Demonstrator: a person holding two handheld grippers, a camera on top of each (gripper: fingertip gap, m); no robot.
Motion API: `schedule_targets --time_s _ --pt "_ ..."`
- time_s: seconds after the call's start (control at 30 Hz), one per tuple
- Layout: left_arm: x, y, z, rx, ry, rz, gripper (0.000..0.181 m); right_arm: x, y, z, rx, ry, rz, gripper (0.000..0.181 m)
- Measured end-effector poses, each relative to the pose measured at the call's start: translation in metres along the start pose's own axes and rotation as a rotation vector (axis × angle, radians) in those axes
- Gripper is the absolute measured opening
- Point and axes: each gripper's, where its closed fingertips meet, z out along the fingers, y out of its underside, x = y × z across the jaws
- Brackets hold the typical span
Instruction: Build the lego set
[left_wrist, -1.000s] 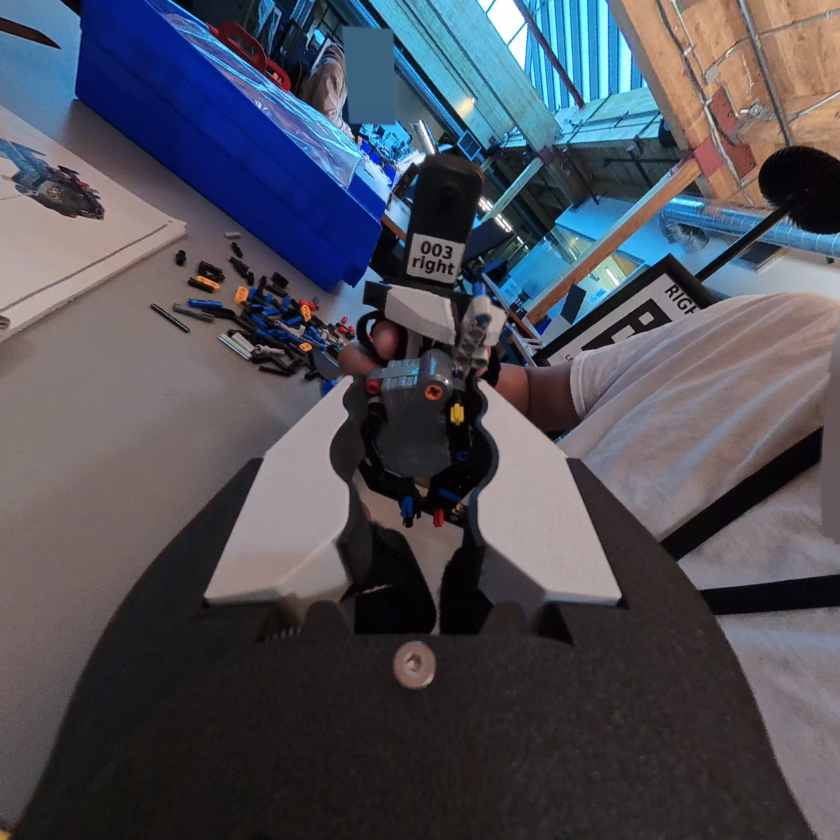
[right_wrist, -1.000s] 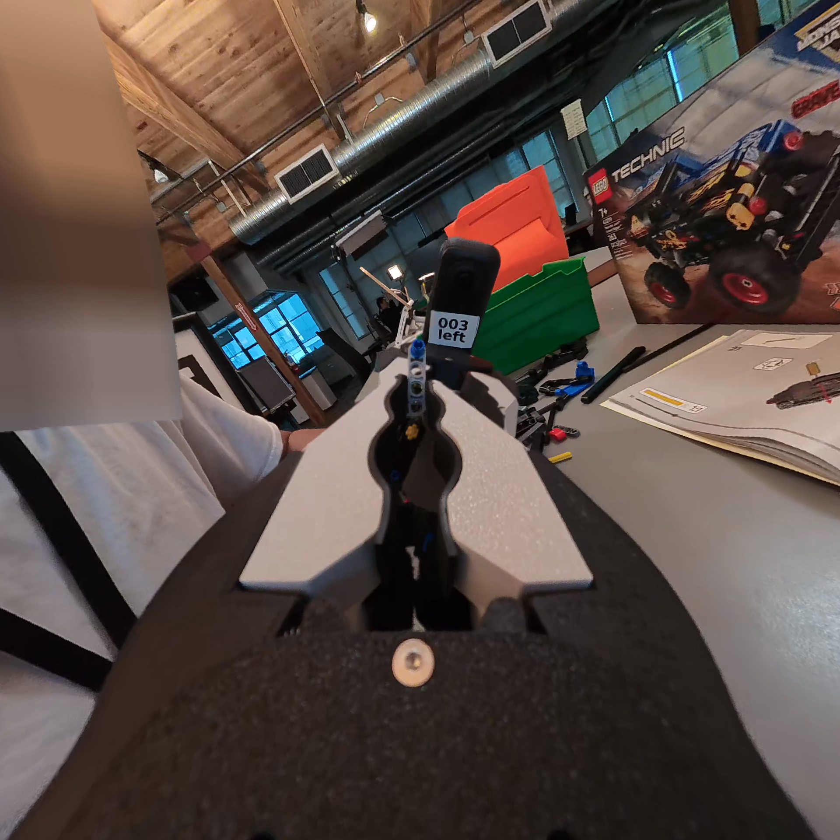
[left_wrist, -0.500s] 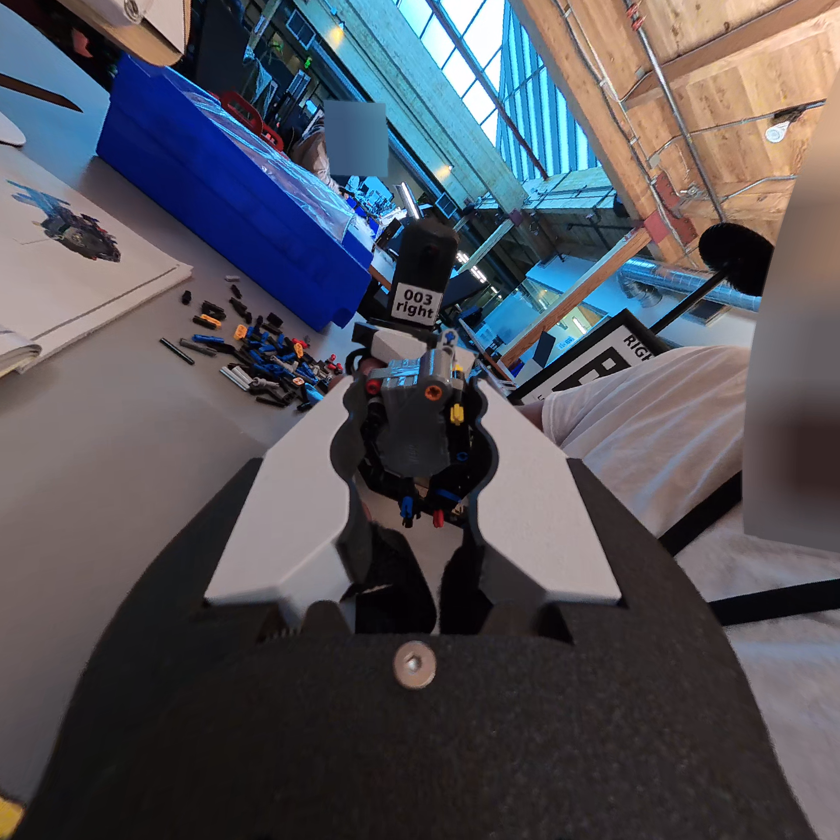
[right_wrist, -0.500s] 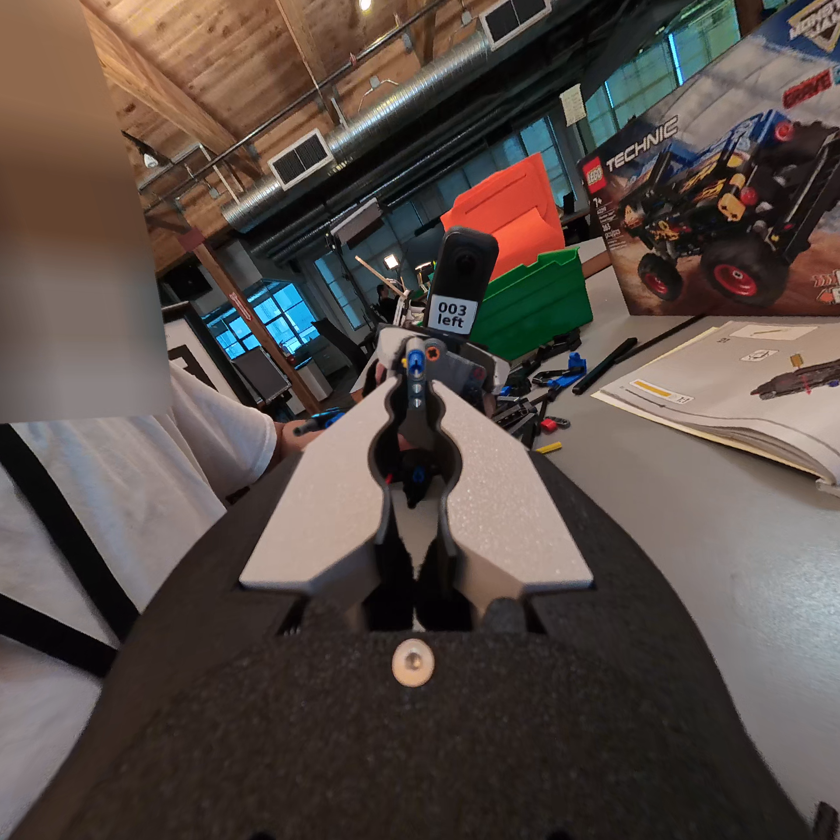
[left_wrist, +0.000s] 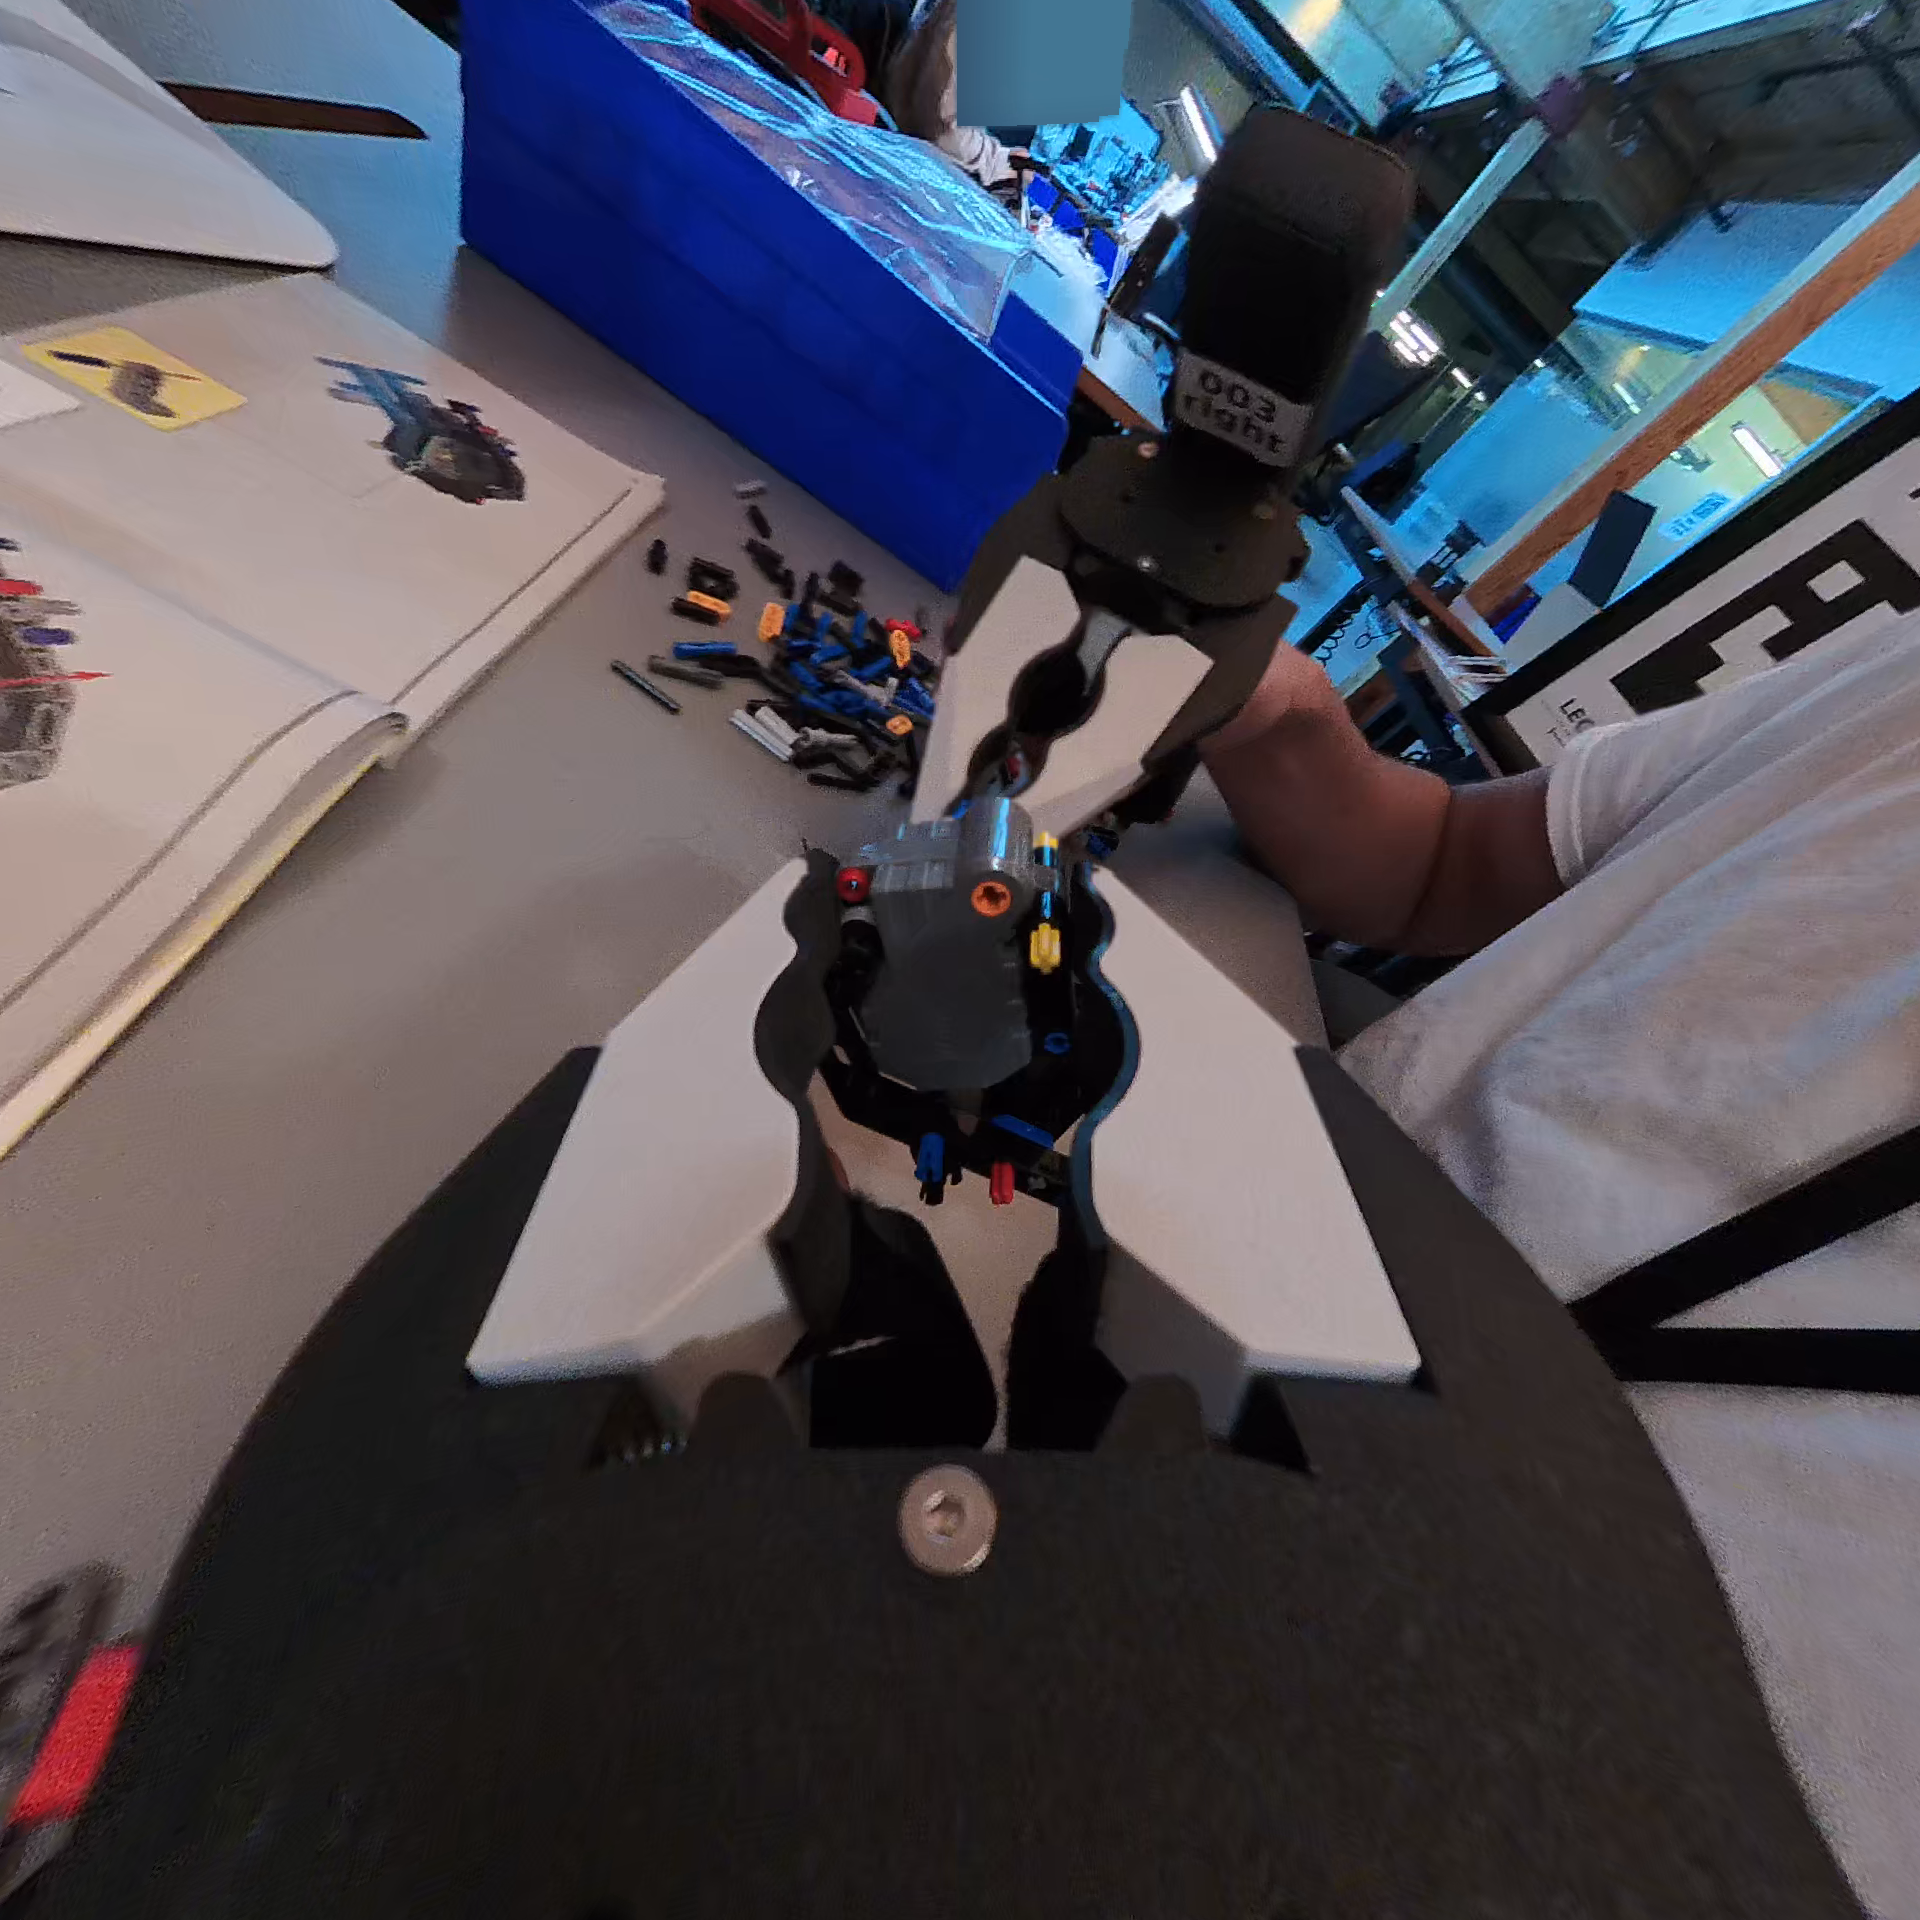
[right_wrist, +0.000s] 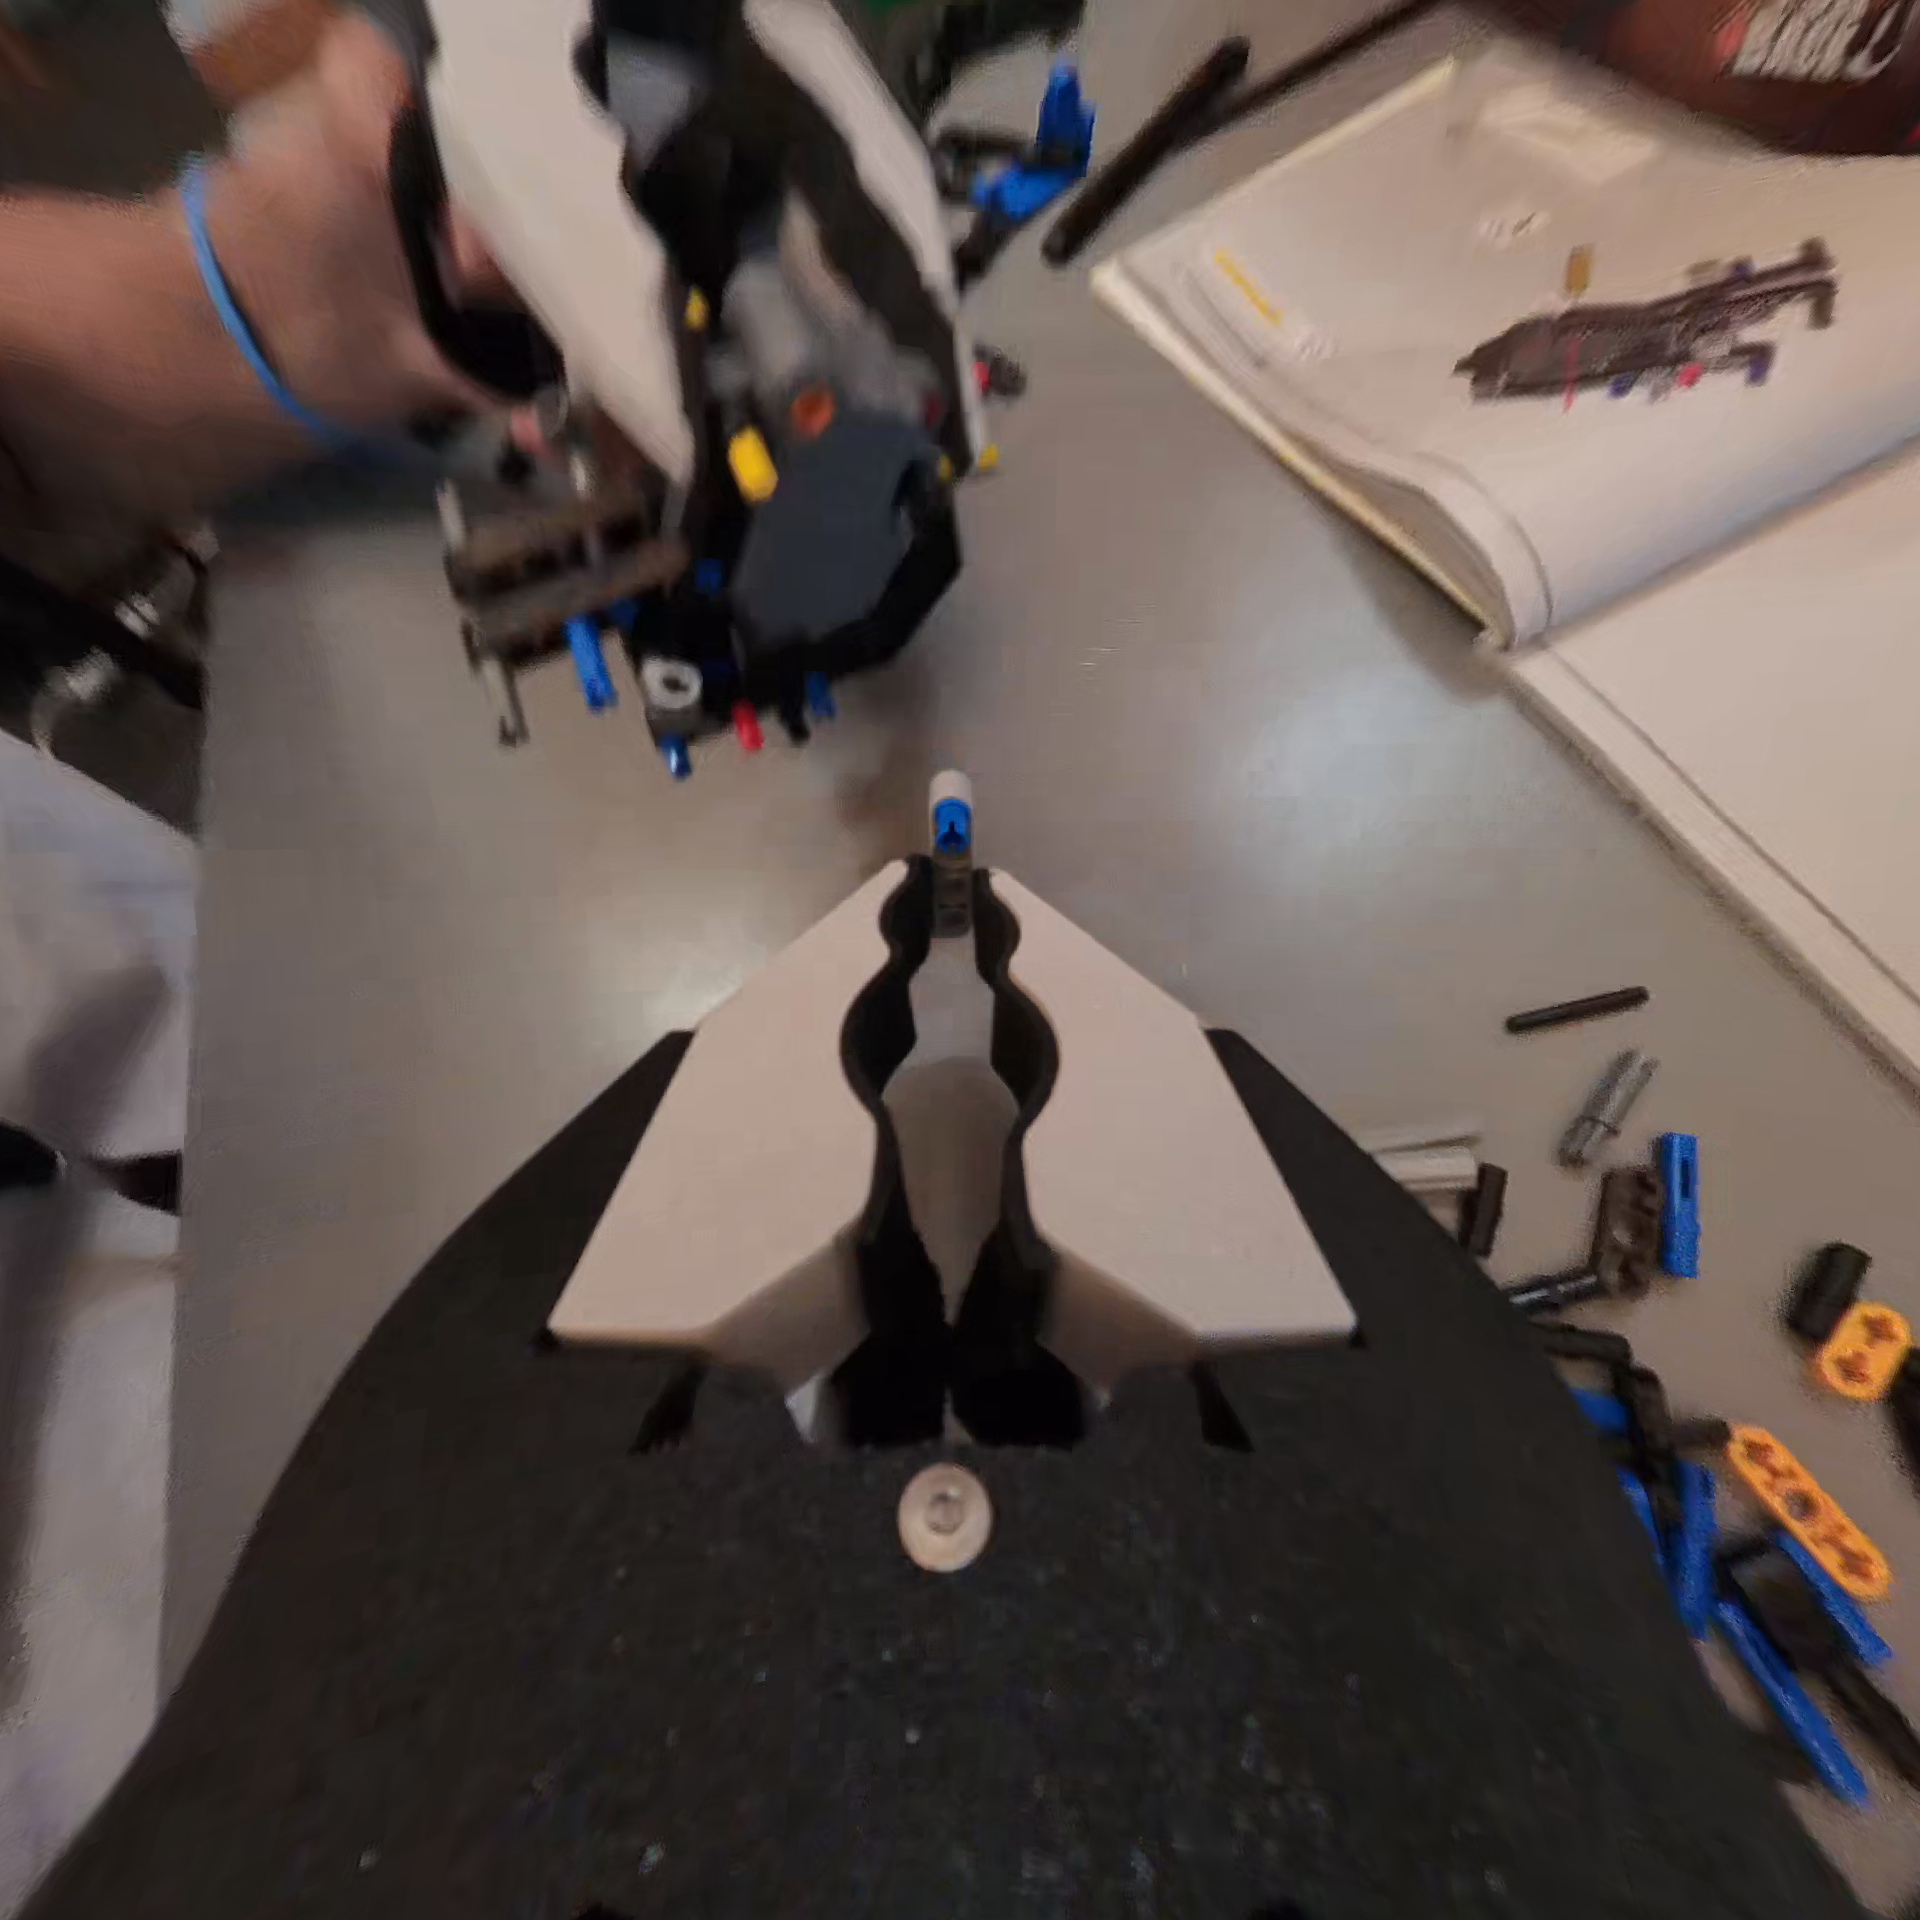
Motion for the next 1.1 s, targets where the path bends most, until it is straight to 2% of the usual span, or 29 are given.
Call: schedule_targets --time_s 0.13,0.2,0.37,0.43,0.63,0.73,0.87,1.1 --pt "-0.013 -0.004 -0.007 0.003 -0.062 0.015 0.042 -0.012 0.008 -0.002 -0.083 -0.012 -0.082 0.006" --pt "-0.018 -0.002 -0.009 -0.006 -0.099 0.041 0.042 -0.007 0.018 0.003 -0.140 0.037 -0.158 0.007" --pt "-0.026 -0.003 -0.014 -0.012 -0.140 0.070 0.042 -0.024 0.010 0.016 0.001 0.025 -0.416 0.007" --pt "-0.028 -0.003 -0.016 -0.016 -0.142 0.064 0.042 -0.024 0.003 0.022 0.044 0.077 -0.531 0.007" --pt "-0.030 -0.008 -0.022 -0.002 -0.161 0.070 0.042 -0.046 -0.006 0.050 0.047 -0.047 -0.500 0.007" --pt "-0.031 -0.010 -0.024 0.001 -0.176 0.083 0.042 -0.067 -0.007 0.061 0.039 -0.110 -0.549 0.007" --pt "-0.032 -0.012 -0.027 0.003 -0.191 0.096 0.042 -0.093 -0.009 0.071 0.000 -0.106 -0.665 0.007" --pt "-0.035 -0.012 -0.028 0.005 -0.191 0.088 0.042 -0.088 0.007 0.080 -0.072 -0.127 -0.618 0.007"
